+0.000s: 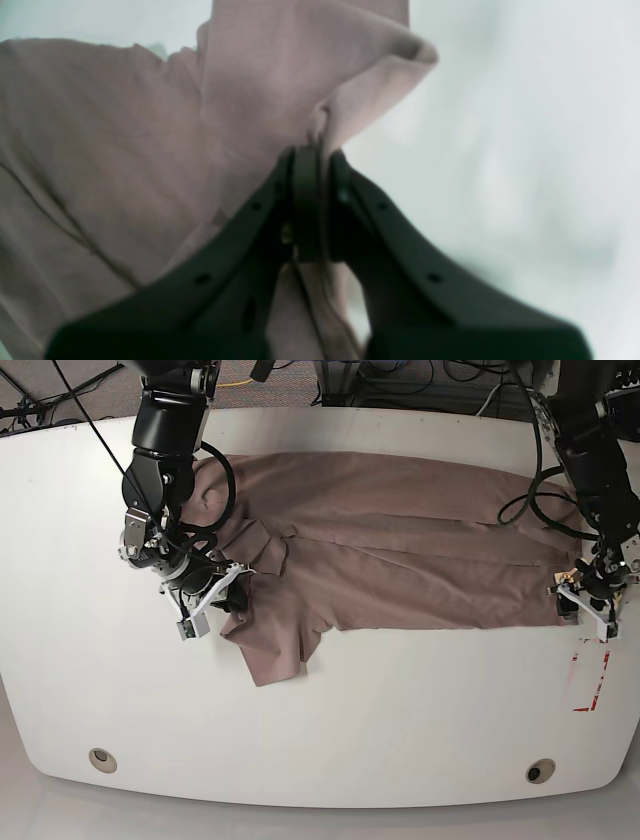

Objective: Fold the T-shirt properly
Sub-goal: 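Grasp the shirt's hem edge with both grippers, then lift the shirt with both grippers and fling it flat across the table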

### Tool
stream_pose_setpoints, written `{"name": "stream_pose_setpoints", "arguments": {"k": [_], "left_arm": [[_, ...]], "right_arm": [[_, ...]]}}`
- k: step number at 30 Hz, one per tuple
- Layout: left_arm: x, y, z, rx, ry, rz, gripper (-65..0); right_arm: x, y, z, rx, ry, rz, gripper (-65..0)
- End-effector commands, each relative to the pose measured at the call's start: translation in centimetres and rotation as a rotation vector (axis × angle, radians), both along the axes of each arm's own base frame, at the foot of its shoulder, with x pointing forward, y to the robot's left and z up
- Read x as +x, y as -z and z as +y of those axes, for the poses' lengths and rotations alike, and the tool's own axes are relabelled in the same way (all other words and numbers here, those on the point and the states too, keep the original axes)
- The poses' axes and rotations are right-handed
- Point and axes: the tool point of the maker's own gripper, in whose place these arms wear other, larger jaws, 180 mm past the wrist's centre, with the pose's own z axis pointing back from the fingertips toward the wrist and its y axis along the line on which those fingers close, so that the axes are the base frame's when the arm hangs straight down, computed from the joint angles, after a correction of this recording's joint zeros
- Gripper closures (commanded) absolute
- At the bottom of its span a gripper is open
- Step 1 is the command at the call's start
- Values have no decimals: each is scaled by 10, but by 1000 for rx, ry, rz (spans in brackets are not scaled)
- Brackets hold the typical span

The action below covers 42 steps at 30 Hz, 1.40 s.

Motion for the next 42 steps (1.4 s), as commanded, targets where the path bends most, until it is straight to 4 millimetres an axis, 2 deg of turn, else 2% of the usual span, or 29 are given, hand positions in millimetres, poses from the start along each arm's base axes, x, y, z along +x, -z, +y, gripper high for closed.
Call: {"name": "stream_pose_setpoints", "arguments": {"k": [1,6,12,14,16,18,19,22,25,28,31,34,36,38,41,42], "left_arm": [[10,-13,7,5,-8,-38,-385],[11,15,-9,-39,22,22,-385],[10,23,-14,-47,35,31,-375],[10,23,-15,-48,35,30,-303],[10,23,-14,-45,36,30,-179],[10,23,-14,-42,37,30,-29],[10,23,-14,-42,38,31,0],[13,21,-19,-38,56,27,0],[29,-14,-24,13,116,-60,0],[30,-31,-29,63,157,-99,0],[35,-51,-32,99,176,-145,0],[38,-72,-33,138,189,-156,0],[42,-94,-36,172,202,-189,0],[45,-106,-39,189,210,-218,0],[50,-126,-50,212,229,-272,0],[52,-134,-53,220,232,-295,0]], "right_arm": [[15,-22,0,18,3,-74,0],[14,-21,0,14,3,-72,0],[14,-21,-3,11,4,-72,0],[13,-21,-3,11,4,-71,0],[13,-20,-3,10,4,-69,0],[13,-19,-4,4,4,-66,0],[13,-19,-4,4,4,-66,0],[12,-23,-4,0,3,-78,0],[11,-41,-6,-27,-2,-134,0],[12,-51,-7,-48,-9,-157,0],[14,-56,-19,-89,-15,-156,0],[24,-68,-26,-105,-13,-185,0],[34,-82,-43,-147,-6,-215,0],[44,-95,-51,-165,-3,-245,0],[56,-112,-51,-196,-24,-271,0],[62,-122,-56,-228,-32,-282,0]]}}
